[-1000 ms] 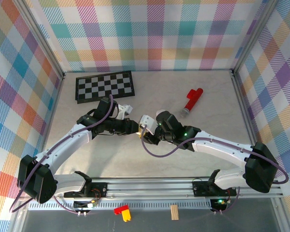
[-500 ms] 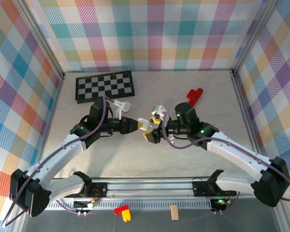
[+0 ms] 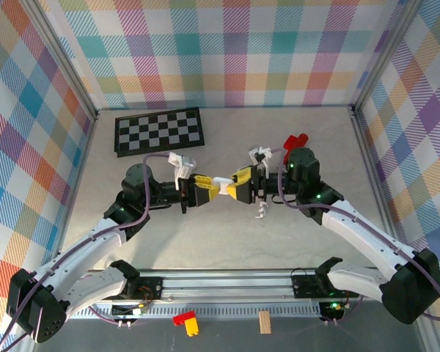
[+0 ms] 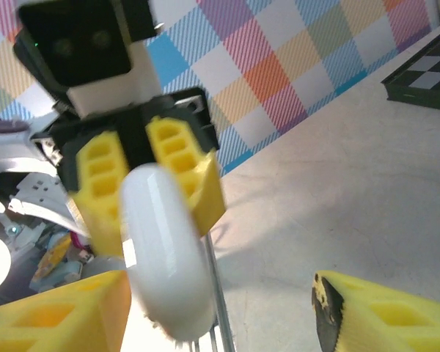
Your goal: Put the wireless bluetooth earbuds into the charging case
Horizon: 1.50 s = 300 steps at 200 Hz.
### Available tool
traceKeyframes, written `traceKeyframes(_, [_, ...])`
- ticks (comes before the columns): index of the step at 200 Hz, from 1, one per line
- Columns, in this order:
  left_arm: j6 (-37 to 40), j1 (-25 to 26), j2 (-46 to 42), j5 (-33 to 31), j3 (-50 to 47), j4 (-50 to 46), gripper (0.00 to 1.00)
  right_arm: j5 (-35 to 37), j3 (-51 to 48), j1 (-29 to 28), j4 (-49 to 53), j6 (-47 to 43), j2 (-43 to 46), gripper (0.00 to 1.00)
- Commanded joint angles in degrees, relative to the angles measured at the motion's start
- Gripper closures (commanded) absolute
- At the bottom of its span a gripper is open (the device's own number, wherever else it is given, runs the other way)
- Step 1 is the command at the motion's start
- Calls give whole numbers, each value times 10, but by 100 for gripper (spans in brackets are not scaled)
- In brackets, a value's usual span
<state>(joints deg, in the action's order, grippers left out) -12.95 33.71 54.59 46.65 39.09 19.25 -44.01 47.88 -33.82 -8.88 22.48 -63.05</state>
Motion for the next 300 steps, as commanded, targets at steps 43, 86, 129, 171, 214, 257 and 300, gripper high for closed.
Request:
traceKeyframes(43, [142, 16, -35, 27, -54, 83, 74, 86, 29, 23, -32, 52, 6, 34])
traceKeyframes(86, [142, 19, -15, -21, -70, 147, 76, 135, 19, 30, -8, 53, 38, 26])
traceKeyframes(129, [128, 21, -15, -95, -99, 236, 86, 322, 16, 76, 190, 65, 59, 25])
traceKeyframes(171, [113, 22, -18, -146, -124, 284, 91, 437, 6, 78, 355, 61, 38, 28])
traceKeyframes(214, [122, 22, -44, -176, -146, 274, 91, 398, -26, 78, 393, 180, -25, 43])
traceKeyframes(257, [117, 22, -46, -162, -174, 296, 91, 366, -111, 76, 321, 286, -32, 58])
traceKeyframes(300, [126, 22, -46, -169, -205, 328, 91, 364, -105, 76, 302, 243, -72, 62])
